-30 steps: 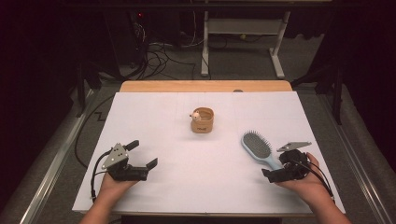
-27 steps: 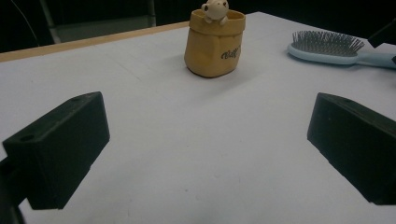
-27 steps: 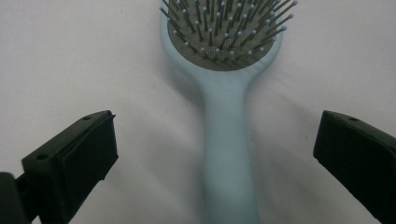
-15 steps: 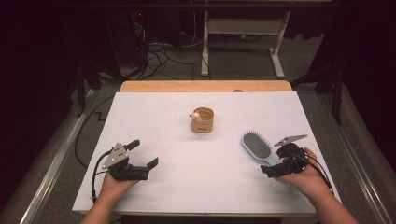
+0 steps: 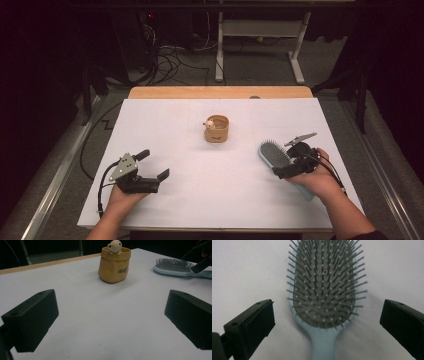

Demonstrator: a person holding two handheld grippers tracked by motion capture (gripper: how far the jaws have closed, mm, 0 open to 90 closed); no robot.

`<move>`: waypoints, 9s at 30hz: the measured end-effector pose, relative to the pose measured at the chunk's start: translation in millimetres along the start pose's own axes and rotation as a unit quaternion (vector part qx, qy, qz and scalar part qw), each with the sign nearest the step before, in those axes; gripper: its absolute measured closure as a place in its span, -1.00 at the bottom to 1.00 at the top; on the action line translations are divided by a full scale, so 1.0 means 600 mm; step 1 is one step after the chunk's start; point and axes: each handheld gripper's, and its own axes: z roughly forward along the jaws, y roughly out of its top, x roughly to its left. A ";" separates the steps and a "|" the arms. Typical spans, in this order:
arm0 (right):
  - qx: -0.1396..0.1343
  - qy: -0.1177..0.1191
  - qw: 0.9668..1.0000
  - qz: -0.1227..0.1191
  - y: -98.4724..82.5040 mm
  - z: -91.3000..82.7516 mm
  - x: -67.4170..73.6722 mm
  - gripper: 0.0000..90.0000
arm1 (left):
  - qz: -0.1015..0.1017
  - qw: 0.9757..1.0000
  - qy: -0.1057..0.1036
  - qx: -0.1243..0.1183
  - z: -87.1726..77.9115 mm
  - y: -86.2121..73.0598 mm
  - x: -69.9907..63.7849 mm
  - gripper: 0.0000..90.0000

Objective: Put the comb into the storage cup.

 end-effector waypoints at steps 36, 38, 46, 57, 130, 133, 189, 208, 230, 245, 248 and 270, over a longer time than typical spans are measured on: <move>0.050 -0.015 0.998 -0.038 0.070 0.074 0.015 -0.96 | -0.006 1.000 0.004 -0.008 -0.007 0.001 0.010 -1.00; 0.050 -0.017 0.998 -0.037 0.071 0.075 0.015 -0.96 | -0.006 1.000 0.003 -0.008 -0.007 0.001 0.010 -1.00; 0.052 0.002 0.998 -0.026 0.072 0.080 0.006 -0.95 | -0.008 1.000 0.002 -0.006 -0.006 0.000 0.009 -1.00; 0.056 0.011 0.998 -0.021 0.072 0.082 0.002 -0.95 | -0.006 1.000 0.002 -0.005 -0.008 -0.001 0.008 -1.00; -0.155 -0.030 0.987 -0.022 0.063 -0.039 0.028 -0.54 | -0.011 1.000 0.000 0.002 -0.006 -0.002 0.006 -1.00; -0.172 -0.031 0.984 -0.022 0.060 -0.040 0.033 -0.54 | -0.011 1.000 -0.001 0.001 -0.006 -0.002 0.005 -1.00; -0.404 0.032 0.914 -0.033 0.086 -0.059 0.162 -0.54 | -0.008 1.000 -0.005 -0.004 -0.009 0.004 -0.002 -1.00; -0.419 0.035 0.906 -0.042 0.074 -0.049 0.182 -0.54 | 0.008 1.000 -0.028 -0.008 0.072 0.079 -0.024 -0.96; -0.419 0.026 0.907 -0.037 0.066 -0.047 0.185 -0.54 | 0.017 0.998 -0.067 0.001 0.092 0.096 -0.074 -1.00; -0.415 0.035 0.907 -0.072 0.073 -0.034 0.232 -0.54 | 0.016 0.997 -0.078 -0.016 0.071 0.123 -0.095 -1.00; -0.411 0.033 0.907 -0.081 0.074 -0.029 0.242 -0.54 | 0.017 0.996 -0.083 -0.011 0.072 0.126 -0.100 -1.00; -0.409 0.047 0.902 -0.127 0.075 -0.019 0.291 -0.54 | 0.012 0.994 -0.101 -0.036 0.058 0.142 -0.118 -1.00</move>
